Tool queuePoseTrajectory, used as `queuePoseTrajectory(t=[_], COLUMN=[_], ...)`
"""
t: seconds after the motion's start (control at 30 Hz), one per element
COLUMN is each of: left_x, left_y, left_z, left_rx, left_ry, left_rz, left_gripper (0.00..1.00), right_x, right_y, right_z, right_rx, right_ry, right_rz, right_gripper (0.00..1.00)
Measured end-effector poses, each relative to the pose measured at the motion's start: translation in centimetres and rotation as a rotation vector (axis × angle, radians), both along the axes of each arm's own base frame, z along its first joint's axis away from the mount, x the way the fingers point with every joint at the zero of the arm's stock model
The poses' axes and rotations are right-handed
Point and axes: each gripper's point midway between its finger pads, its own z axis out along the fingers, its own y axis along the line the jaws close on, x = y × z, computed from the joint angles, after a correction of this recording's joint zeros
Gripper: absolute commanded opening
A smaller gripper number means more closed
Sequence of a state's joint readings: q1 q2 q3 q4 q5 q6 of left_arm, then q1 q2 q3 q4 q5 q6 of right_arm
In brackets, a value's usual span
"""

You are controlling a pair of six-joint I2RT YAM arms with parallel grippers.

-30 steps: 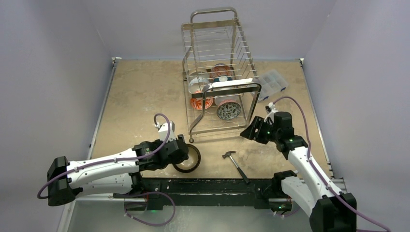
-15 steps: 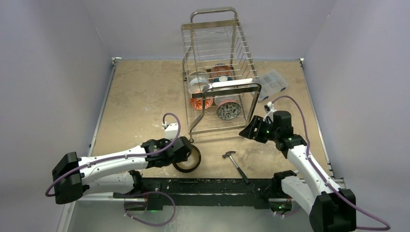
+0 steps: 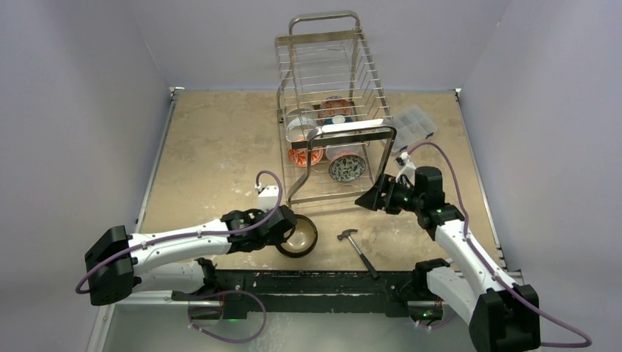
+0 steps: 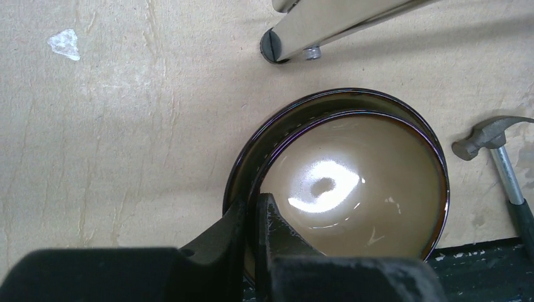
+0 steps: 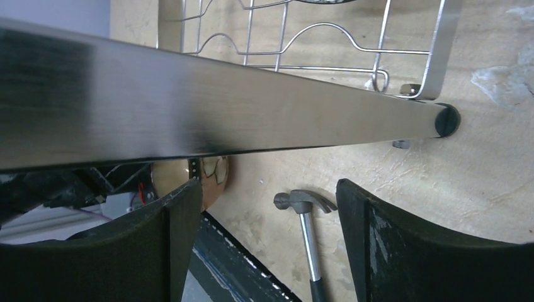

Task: Load the bowls into the dish rack
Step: Pick up the bowl from the center of the board.

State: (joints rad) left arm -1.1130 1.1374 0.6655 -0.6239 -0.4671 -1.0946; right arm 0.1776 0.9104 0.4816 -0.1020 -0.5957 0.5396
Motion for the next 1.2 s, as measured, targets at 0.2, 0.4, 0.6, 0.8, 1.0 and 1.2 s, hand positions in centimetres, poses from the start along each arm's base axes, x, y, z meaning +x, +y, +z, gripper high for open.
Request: queuePoseTrajectory(t=[0.2,0.4,0.6,0.8,1.0,1.2], left_x=[0.1,0.3,0.8,1.2,1.5,1.7], left_y=[-0.2,-0.7,-1.8,-3.3,-5.4,-7.3], left_z=[0.7,2.4,4.8,5.4,5.5,5.6], left_rx=[-0.007,-0.069,-0.184,-0.235,-0.259,-0.285], left_ry=[-0.009,-0.049,-0.107,-0.124,-0.13,-0.14], left_rz=[-0.017,-0.035,-0.035,-0.046,-0.065,-0.083], left_gripper=[0.0,0.0,0.0,0.0,0.0,0.0], right_x=[-0.6,-1.4,-2.0,-2.8,-4.2,-5.2], right_y=[0.8,1.6,2.1,2.5,2.8,3.2], right_z=[0.4,0.9,1.5,1.6,0.8,0.4], right_rx=[0.037,0.078,0.112,0.151,0.193,0.238], right_ry=[-0.019,-0.038,-0.048,-0.048,-0.005,0.026], right_rz=[0.071,0.144,0.194,0.239,0.266,0.271], right_gripper=[0.85,0.86,0.89,0.94,0.96,0.96])
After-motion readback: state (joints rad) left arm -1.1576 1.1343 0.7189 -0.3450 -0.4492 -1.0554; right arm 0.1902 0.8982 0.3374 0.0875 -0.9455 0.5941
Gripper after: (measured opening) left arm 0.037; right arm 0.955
